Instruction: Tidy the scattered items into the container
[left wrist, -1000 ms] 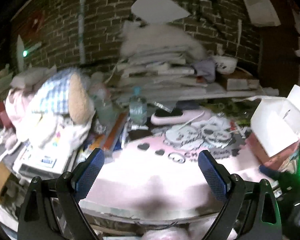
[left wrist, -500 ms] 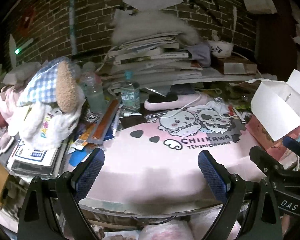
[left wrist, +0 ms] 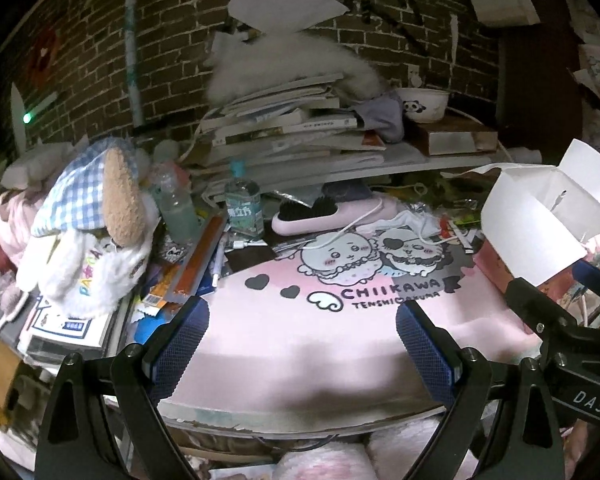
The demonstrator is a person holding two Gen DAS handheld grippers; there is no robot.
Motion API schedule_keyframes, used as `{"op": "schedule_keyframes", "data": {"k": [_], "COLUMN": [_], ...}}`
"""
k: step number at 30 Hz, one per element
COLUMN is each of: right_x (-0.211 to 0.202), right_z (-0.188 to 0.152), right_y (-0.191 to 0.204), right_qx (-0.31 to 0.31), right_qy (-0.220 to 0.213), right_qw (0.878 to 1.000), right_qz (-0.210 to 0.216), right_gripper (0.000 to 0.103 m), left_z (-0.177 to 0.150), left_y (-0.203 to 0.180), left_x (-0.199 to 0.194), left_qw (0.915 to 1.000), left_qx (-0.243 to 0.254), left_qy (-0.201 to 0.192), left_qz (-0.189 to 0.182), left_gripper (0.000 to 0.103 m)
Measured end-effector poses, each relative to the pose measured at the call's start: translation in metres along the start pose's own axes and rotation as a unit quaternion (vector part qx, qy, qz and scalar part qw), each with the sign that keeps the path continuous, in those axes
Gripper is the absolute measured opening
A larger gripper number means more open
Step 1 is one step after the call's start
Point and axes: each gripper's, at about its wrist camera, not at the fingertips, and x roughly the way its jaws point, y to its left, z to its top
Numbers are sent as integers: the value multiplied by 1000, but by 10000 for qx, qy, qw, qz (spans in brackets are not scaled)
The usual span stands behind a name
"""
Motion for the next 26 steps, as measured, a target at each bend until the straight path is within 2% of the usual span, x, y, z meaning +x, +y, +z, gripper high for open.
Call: {"op": "schedule_keyframes", "data": {"k": [7,12,26], "right_x": [-11,-23,-32], "right_z": [12,25,33], "right_y": [-10,-16,-28], "right_qx": [-15,-74,-1], "right_qy": [-28,-76,-139], "right_qw": [9999,9999,9997], "right_qz": [-130,-72,-175], "right_gripper": [103,103,103], "left_z": [18,30,35], "left_y": [-11,-18,-25], "left_x": [-5,-9,-12], "left_qw": [9999,9997,9996], "left_qx": [40,38,117], "left_qy": [127,110,134], "left_qz": [-96,-212,-228], "left_gripper": [94,94,94]}}
